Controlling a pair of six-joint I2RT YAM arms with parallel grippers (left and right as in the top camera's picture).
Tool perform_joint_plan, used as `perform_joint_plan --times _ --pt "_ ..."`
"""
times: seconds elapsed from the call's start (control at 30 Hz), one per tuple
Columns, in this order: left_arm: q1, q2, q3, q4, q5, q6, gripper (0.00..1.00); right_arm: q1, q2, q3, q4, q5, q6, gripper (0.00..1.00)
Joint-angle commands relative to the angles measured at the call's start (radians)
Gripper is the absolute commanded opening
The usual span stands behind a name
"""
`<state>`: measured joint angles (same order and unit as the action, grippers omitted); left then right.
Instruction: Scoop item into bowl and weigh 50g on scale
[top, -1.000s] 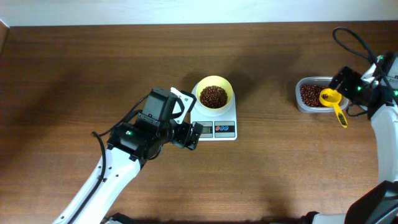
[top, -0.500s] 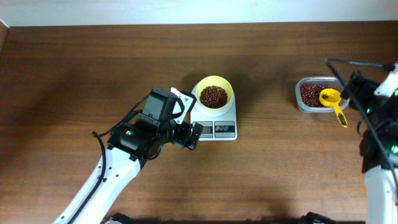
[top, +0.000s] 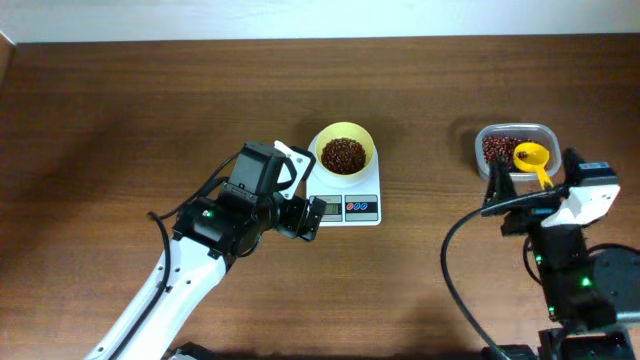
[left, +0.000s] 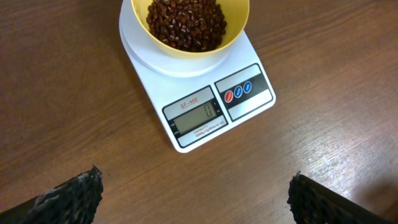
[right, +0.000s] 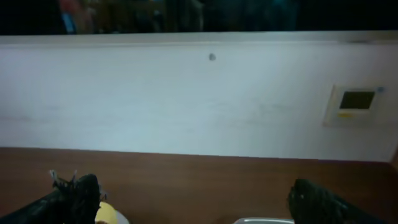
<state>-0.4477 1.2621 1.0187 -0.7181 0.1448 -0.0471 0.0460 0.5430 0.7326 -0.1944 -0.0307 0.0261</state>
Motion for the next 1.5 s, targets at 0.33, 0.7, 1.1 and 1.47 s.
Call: perform_joint_plan --times 0.33,0.7,1.1,1.47 --pt "-0.003 -0.006 -0.001 -0.001 -0.004 -0.006 0.99 0.028 -0.330 -0.307 0.098 0.001 0.004 0.99" --pt "-0.003 -0.006 -0.001 -0.001 -0.004 -0.006 0.99 0.060 -0.540 -0.606 0.244 0.028 0.003 0.99" --pt "-0.003 -0.006 -0.001 -0.001 -0.004 -0.006 0.99 0.056 -0.540 -0.727 0.214 0.096 0.003 0.99" --pt "-0.003 -0.006 -0.001 -0.001 -0.004 -0.006 0.99 -0.003 -0.540 -0.727 0.114 0.090 0.002 0.99"
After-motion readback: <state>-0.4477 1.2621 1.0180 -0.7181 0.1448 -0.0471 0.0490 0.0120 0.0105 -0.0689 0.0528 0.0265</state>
